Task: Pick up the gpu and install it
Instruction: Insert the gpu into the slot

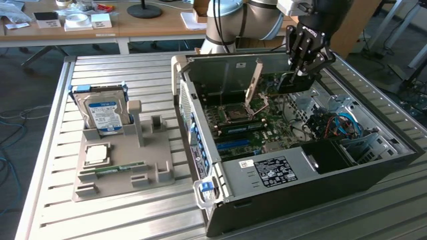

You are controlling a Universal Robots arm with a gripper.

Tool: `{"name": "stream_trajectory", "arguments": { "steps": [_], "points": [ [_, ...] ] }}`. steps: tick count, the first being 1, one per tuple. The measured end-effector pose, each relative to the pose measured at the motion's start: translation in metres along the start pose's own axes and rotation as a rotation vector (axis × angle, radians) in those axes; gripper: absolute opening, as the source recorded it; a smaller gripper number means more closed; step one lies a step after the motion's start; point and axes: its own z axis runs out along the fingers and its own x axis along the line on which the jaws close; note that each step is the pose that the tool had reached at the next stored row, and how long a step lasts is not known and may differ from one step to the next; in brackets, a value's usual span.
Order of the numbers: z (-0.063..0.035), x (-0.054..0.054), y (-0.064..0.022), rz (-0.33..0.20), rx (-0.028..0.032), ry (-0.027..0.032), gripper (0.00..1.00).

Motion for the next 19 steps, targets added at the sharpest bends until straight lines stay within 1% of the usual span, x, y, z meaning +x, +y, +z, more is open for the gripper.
{"name": "stream_trajectory", "arguments": {
  "steps": [5,13,16,19],
  "points": [
    [0.0012,0.000,0.0001,0.000,0.0002,-0.0005,0.27],
    [0.0149,0.000,0.0044,0.000,0.0000,0.0010,0.27],
    [0.0203,0.000,0.0070,0.000,0.0000,0.0026,0.27],
    [0.0209,0.000,0.0071,0.000,-0.0001,0.0035,0.27]
  ]
}}
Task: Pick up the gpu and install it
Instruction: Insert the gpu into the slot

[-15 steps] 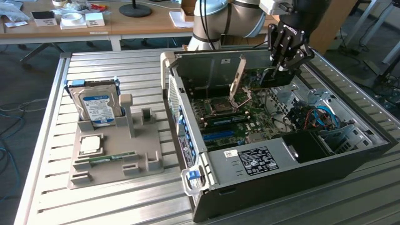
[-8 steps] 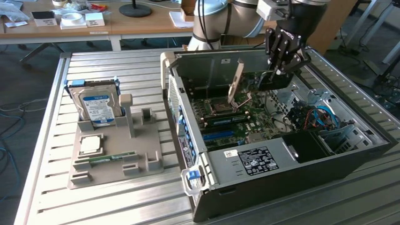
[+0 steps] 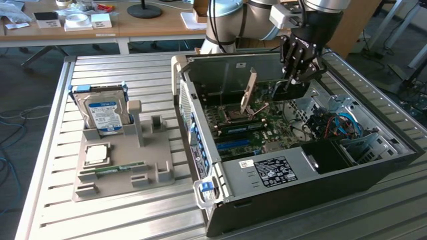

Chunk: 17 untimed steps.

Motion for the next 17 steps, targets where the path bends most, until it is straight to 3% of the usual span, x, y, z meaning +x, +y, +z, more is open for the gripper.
{"name": "stream_trajectory", "arguments": {
  "steps": [13,17],
  "points": [
    [0.0004,0.0000,0.0000,0.000,0.0000,-0.0002,0.27],
    [0.0052,0.0001,0.0005,0.000,0.0001,-0.0002,0.27]
  ]
}}
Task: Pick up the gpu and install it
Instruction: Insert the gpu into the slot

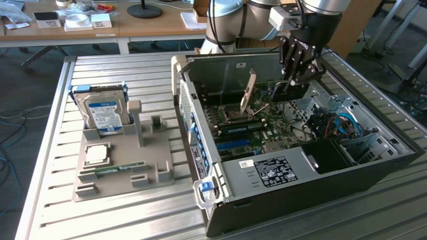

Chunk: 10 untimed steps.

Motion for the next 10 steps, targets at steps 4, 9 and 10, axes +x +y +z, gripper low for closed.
{"name": "stream_trajectory", "arguments": {
  "steps": [4,9,10],
  "points": [
    [0.0014,0.0000,0.0001,0.000,-0.0001,0.0002,0.27],
    [0.0015,0.0000,0.0001,0.000,0.0000,0.0000,0.27],
    [0.0015,0.0000,0.0001,0.000,0.0000,0.0000,0.27]
  ]
}}
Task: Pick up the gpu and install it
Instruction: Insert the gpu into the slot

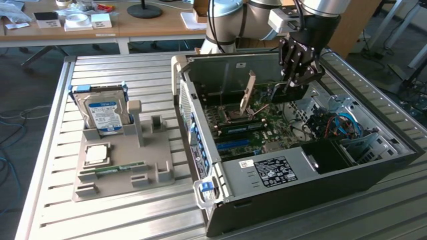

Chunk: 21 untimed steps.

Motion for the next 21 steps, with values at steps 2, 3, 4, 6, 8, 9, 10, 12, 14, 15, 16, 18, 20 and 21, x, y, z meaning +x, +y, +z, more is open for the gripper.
{"name": "stream_trajectory", "arguments": {
  "steps": [2,3,4,6,8,9,10,12,14,15,16,18,20,21],
  "points": [
    [0.0000,0.000,0.0000,0.000,0.0000,0.0000,0.27],
    [0.0001,0.000,0.0001,0.000,0.0000,0.0000,0.27],
    [0.0005,0.000,0.0003,0.000,0.0001,-0.0002,0.27],
    [0.0017,0.000,0.0011,0.000,0.0003,-0.0002,0.27],
    [0.0035,0.000,0.0020,0.000,0.0004,-0.0001,0.27],
    [0.0044,0.000,0.0026,0.000,0.0005,0.0000,0.27],
    [0.0052,0.000,0.0031,0.000,0.0005,0.0000,0.27],
    [0.0065,0.000,0.0043,0.000,0.0005,0.0001,0.27],
    [0.0077,0.000,0.0064,0.000,0.0016,-0.0001,0.27],
    [0.0087,0.000,0.0078,0.000,0.0030,-0.0001,0.27],
    [0.0099,0.000,0.0092,0.000,0.0048,-0.0001,0.27],
    [0.0131,0.000,0.0121,0.000,0.0077,-0.0001,0.27],
    [0.0164,0.000,0.0144,0.000,0.0087,-0.0001,0.27],
    [0.0178,0.000,0.0154,0.000,0.0088,0.0000,0.27]
  ]
}}
